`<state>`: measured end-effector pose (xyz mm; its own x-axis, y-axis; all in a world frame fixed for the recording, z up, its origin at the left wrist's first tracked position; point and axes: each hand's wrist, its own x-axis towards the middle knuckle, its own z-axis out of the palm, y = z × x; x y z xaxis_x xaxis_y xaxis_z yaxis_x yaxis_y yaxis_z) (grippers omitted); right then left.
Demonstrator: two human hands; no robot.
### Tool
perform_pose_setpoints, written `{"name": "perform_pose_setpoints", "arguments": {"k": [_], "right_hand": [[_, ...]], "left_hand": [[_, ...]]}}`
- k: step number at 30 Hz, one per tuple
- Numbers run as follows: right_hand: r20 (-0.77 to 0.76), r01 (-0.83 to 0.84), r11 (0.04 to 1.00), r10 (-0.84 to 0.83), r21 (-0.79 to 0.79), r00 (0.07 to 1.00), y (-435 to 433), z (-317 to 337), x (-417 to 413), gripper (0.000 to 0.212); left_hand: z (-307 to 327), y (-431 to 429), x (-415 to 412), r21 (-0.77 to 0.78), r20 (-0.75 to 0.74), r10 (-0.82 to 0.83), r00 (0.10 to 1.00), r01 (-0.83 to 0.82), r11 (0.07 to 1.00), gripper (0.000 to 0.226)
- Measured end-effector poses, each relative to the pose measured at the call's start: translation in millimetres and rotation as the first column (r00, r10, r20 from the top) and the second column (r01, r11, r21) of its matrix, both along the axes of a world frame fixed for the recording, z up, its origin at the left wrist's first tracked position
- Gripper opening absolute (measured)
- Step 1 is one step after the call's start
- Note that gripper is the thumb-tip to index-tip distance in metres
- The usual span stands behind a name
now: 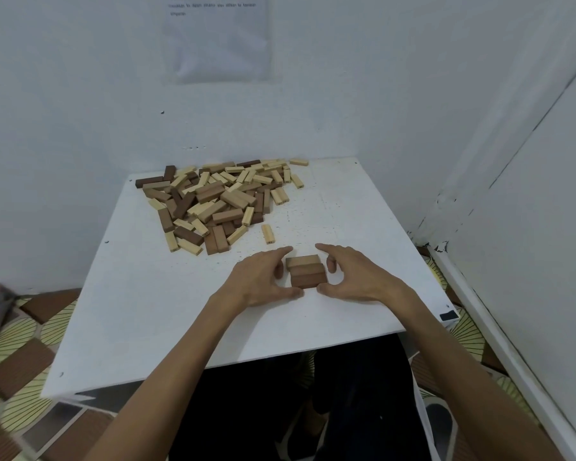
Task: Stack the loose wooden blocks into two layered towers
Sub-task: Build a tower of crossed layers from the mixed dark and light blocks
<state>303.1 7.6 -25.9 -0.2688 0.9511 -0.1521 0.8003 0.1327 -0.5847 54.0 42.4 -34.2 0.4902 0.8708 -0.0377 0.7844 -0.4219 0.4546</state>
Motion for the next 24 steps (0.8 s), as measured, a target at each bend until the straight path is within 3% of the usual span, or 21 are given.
{"name": "perform_pose_setpoints", "arguments": {"k": [6, 14, 20, 24], "right_hand": [[-0.018, -0.035, 0.999, 0.035, 0.004, 0.999, 7.9, 2.8, -4.6, 0.069], [0.005, -0.066, 0.998, 0.066, -0.013, 0.998, 18.1, 9.5, 1.8, 0.084], [0.050, -0.090, 0.996, 0.089, 0.015, 0.995, 20.8, 7.9, 1.6, 0.068], [0.041, -0.076, 0.997, 0.076, -0.017, 0.996, 22.9, 8.1, 2.2, 0.069]], "left_hand": [[8.0, 7.3, 8.8, -0.061, 0.013, -0.089, 0.996, 0.089, 0.994, 0.062], [14.9, 16.0, 8.7, -0.126, -0.024, -0.125, 0.992, 0.122, 0.984, 0.068], [20.4, 23.2, 14.3, -0.240, -0.036, -0.137, 0.990, 0.125, 0.963, 0.070], [22.5, 27.2, 19.2, -0.266, -0.065, -0.136, 0.989, 0.114, 0.957, 0.067]]}}
